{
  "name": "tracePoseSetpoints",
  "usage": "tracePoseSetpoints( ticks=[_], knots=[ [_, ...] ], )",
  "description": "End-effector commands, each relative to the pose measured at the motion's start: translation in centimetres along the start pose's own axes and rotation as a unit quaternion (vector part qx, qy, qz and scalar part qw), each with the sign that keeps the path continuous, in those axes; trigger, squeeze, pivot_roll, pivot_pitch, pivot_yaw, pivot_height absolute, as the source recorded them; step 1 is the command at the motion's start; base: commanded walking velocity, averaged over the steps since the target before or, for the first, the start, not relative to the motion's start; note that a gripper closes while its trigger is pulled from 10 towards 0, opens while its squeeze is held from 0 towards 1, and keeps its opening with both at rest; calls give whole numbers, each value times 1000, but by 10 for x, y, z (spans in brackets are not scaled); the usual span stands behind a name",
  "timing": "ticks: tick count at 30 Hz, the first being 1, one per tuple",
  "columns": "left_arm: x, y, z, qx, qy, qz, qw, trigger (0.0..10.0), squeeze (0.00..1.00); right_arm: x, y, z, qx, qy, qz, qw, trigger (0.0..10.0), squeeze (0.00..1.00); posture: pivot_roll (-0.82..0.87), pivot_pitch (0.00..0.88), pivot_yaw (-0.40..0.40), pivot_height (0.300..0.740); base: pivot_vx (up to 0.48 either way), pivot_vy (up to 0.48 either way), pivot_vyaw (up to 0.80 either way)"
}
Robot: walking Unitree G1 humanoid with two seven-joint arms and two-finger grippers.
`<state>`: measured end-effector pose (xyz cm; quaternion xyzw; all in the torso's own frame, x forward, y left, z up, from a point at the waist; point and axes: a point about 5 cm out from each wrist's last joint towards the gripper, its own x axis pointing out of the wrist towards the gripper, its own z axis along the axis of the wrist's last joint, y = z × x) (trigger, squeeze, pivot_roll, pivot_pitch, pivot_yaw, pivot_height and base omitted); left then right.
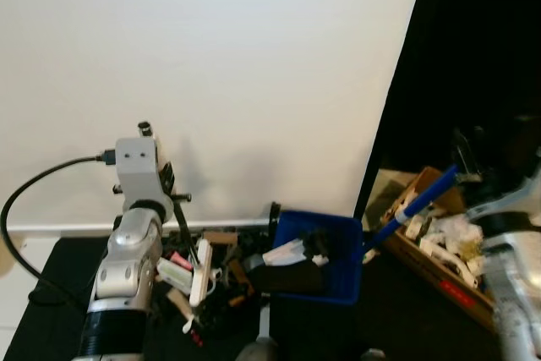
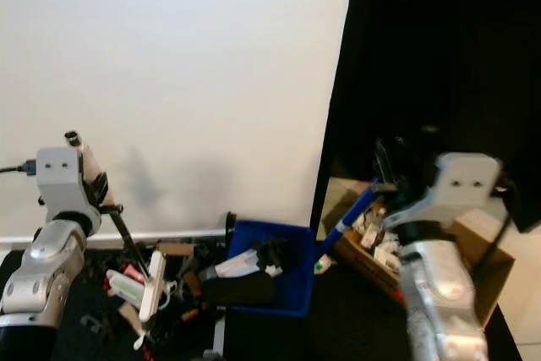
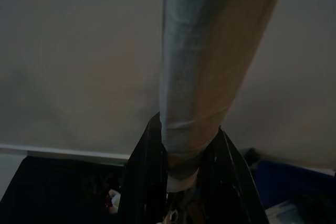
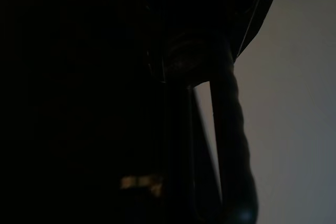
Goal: Sweep floor
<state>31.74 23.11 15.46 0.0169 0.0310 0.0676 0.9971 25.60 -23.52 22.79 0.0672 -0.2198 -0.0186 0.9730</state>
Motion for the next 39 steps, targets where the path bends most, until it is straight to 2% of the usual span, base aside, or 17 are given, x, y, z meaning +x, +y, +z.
tracePoseSetpoints(
  ticks=[1, 6, 8, 9, 12, 15, 19, 20, 25, 34, 39],
  knots=[
    [2, 2, 5, 12, -11, 0, 1000, 10000, 0, -1, 1, 16, 24, -28, 10, 999, 10000, 0, -2, 163, 140, 740, 0, 0, 0],
    [5, -3, 6, -3, -4, -13, 1000, 10000, 0, -3, 7, 12, 48, -12, 34, 998, 10000, 0, -9, 158, 134, 740, 0, 0, 0],
    [8, -9, 6, -6, 12, -20, 1000, 10000, 0, -11, 26, -10, 76, 37, 81, 993, 10000, 0, -9, 157, 126, 740, 0, 0, 0],
    [8, -9, 6, -6, 12, -20, 1000, 10000, 0, -11, 26, -10, 76, 37, 81, 993, 10000, 0, -9, 157, 126, 740, 0, 0, 0],
    [9, -11, 5, -12, 12, -18, 1000, 10000, 0, -21, 36, -31, 116, 82, 91, 986, 10000, 0, -10, 157, 116, 740, 0, 0, 0],
    [8, -12, 3, -11, 12, -18, 1000, 10000, 0, -27, 39, -47, 122, 110, 89, 982, 10000, 0, -11, 157, 114, 740, 0, 0, 0],
    [7, -12, -1, -1, 15, -19, 1000, 10000, 0, -32, 32, -73, 86, 148, 68, 983, 10000, 0, -13, 158, 111, 740, 0, 0, 0],
    [7, -12, -1, -1, 15, -19, 1000, 10000, 0, -32, 32, -73, 86, 148, 68, 983, 10000, 0, -13, 158, 111, 740, 0, 0, 0],
    [6, -12, -4, 16, 14, -19, 1000, 10000, 0, -40, 24, -98, 19, 190, 75, 979, 10000, 0, -11, 158, 104, 740, 0, 0, 0],
    [3, -8, -11, 25, 19, -12, 999, 10000, 0, -41, 17, -106, 13, 194, 68, 979, 10000, 0, -9, 159, 103, 740, 0, 0, 0],
    [-1, -11, -15, 39, 19, -25, 999, 10000, 0, -38, 14, -108, 19, 184, 54, 981, 10000, 0, -2, 159, 103, 740, 0, 0, 0]
  ],
)
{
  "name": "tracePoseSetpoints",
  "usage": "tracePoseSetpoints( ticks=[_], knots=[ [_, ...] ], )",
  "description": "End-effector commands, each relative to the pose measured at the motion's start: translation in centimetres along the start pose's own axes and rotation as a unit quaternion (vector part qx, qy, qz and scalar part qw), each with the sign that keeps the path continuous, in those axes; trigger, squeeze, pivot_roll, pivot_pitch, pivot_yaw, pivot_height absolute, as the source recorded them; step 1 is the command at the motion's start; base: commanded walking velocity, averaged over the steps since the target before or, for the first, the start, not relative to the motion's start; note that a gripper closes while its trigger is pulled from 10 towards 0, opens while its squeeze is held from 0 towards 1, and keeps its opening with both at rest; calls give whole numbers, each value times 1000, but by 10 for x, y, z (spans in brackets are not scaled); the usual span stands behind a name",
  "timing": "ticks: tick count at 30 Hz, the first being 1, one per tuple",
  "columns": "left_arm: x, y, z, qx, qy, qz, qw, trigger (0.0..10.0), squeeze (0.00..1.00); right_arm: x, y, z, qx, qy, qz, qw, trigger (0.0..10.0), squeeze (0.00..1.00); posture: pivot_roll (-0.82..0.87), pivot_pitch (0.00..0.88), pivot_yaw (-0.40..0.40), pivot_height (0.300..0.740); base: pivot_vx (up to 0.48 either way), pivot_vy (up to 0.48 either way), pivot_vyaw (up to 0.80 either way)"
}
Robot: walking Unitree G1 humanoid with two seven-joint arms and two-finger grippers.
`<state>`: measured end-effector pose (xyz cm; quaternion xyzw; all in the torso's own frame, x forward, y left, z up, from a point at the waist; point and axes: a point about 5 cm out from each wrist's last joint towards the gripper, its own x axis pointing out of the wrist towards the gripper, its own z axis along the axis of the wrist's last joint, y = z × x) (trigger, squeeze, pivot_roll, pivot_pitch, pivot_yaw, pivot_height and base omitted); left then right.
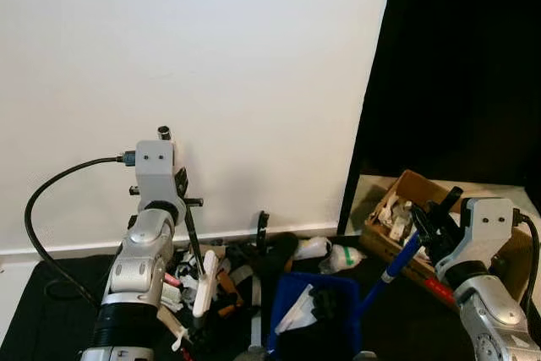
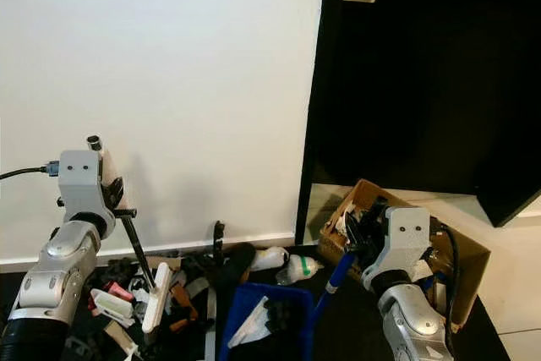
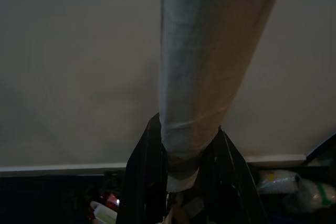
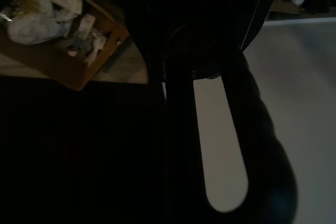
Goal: Sweep floor
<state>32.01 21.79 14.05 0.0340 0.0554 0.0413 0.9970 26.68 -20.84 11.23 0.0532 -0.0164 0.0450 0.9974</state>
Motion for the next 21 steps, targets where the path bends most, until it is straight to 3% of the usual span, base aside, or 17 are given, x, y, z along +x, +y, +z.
tracePoseSetpoints(
  ticks=[1, 7, 21],
  knots=[
    [-4, 2, -2, 21, -2, -2, 1000, 10000, 0, 4, 2, 5, 25, -29, 2, 999, 10000, 0, -2, 159, 103, 740, 0, 0, 0],
    [-10, -7, -5, 9, -6, -20, 1000, 10000, 0, 10, 4, 8, 24, -44, -1, 999, 10000, 0, -2, 159, 103, 740, 0, 0, 0],
    [-12, -9, -8, 16, -4, -23, 1000, 10000, 0, 12, 6, 8, 22, -50, 6, 998, 10000, 0, 6, 156, 100, 740, 0, 0, 0]
  ],
)
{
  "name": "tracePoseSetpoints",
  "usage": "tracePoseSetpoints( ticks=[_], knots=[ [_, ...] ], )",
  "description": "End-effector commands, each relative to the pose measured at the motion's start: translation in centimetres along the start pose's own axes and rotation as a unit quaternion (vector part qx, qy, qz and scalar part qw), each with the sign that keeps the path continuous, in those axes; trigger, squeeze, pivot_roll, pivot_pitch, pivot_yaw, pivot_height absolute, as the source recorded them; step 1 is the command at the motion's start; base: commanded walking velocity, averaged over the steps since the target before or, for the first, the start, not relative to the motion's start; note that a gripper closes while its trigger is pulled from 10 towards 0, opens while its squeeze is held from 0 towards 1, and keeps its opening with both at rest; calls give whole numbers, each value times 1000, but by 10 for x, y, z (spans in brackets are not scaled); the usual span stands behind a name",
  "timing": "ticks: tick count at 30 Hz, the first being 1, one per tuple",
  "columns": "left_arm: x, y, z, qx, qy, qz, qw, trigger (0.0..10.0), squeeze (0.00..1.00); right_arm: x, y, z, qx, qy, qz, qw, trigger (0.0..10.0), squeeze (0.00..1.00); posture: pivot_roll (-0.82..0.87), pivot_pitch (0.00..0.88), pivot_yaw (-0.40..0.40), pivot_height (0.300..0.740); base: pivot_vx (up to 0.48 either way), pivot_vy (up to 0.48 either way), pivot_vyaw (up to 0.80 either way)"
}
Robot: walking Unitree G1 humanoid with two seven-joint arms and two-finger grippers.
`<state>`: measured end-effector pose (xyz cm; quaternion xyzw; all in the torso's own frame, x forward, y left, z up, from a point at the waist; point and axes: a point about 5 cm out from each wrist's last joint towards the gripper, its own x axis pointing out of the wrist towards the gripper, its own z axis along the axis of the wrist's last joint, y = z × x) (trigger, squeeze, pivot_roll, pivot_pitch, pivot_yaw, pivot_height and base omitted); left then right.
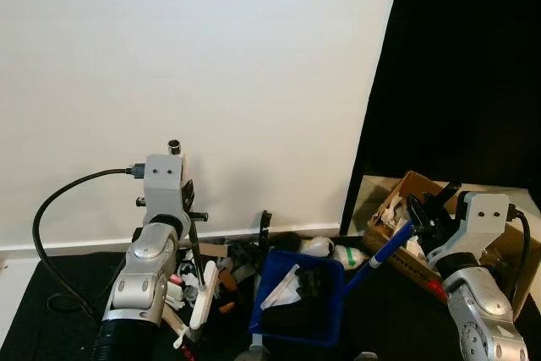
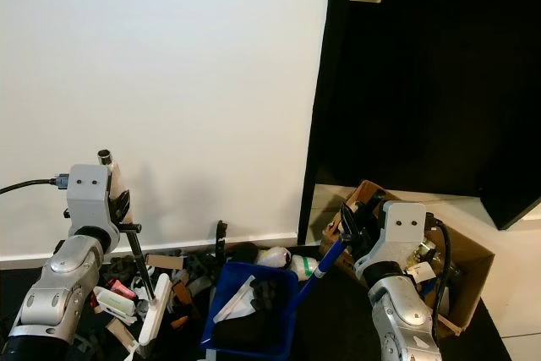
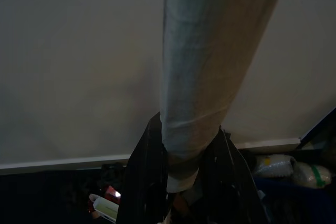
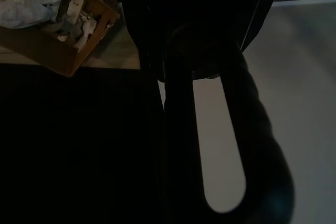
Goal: Sweep floor
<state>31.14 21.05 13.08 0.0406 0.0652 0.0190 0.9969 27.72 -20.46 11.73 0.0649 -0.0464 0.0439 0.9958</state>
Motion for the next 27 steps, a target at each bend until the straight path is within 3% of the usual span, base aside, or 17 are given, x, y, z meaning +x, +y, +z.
tracePoseSetpoints(
  ticks=[1, 5, 27],
  knots=[
    [-3, -1, 2, 6, -13, -2, 1000, 10000, 0, 1, 2, 4, 12, -20, 5, 1000, 10000, 0, 6, 157, 99, 740, 0, 0, 0],
    [-4, -2, 2, 2, -16, -4, 1000, 10000, 0, 2, 3, 3, 13, -20, 6, 1000, 10000, 0, 5, 155, 98, 740, 0, -169, 0],
    [-3, -2, 5, -2, -21, -6, 1000, 10000, 0, 1, 2, 2, 11, -17, 10, 1000, 10000, 0, 4, 155, 96, 740, 0, -413, 0]
  ],
)
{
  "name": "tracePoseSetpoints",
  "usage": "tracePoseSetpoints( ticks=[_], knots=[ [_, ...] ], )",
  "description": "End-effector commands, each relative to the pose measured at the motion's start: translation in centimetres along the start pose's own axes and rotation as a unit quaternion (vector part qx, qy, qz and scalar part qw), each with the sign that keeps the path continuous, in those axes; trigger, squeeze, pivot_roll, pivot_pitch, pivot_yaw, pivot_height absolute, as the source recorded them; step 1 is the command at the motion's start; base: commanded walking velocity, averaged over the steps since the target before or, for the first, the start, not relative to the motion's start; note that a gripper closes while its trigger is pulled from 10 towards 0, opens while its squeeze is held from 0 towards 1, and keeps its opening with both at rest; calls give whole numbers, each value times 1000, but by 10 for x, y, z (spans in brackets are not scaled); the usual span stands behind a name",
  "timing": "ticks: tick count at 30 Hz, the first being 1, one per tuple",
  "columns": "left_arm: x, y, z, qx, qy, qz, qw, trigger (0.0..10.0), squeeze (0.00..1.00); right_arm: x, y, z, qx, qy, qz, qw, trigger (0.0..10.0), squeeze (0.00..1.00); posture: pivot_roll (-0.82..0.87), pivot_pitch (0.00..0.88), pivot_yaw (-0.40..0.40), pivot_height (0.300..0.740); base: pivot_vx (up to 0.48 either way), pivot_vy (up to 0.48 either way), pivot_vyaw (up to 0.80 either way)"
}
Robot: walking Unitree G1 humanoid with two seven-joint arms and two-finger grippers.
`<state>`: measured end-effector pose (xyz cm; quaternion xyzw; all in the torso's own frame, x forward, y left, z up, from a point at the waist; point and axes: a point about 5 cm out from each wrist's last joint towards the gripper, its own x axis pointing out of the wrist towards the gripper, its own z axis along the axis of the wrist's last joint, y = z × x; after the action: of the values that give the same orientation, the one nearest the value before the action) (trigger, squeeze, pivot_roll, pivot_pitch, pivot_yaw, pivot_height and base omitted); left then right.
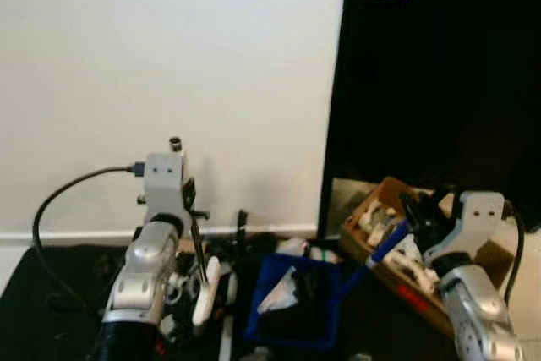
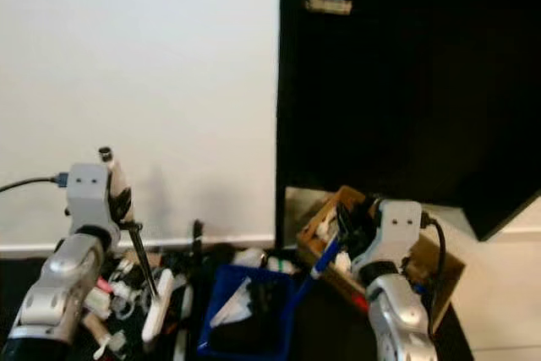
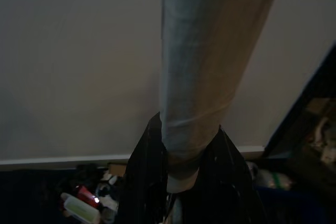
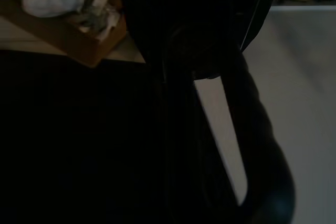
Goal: Sweep floor
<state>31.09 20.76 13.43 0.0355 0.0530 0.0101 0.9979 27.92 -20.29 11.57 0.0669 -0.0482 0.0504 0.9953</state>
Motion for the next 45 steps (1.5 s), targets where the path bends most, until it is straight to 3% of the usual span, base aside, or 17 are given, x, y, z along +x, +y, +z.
tracePoseSetpoints(
  ticks=[1, 20, 45],
  knots=[
    [-2, 1, 1, 3, -8, 3, 1000, 10000, 0, -1, 1, 4, 9, -16, 3, 1000, 10000, 0, 4, 155, 96, 740, 0, -390, 0],
    [-1, 3, 2, 3, -7, 6, 1000, 10000, 0, 0, 3, 2, 9, -16, 6, 1000, 10000, 0, 6, 154, 98, 740, 0, -349, 0],
    [-2, 5, 0, -5, -5, 16, 1000, 10000, 0, 0, 3, 2, 9, -15, 7, 1000, 10000, 0, 8, 156, 96, 740, 0, 0, 0]
  ],
)
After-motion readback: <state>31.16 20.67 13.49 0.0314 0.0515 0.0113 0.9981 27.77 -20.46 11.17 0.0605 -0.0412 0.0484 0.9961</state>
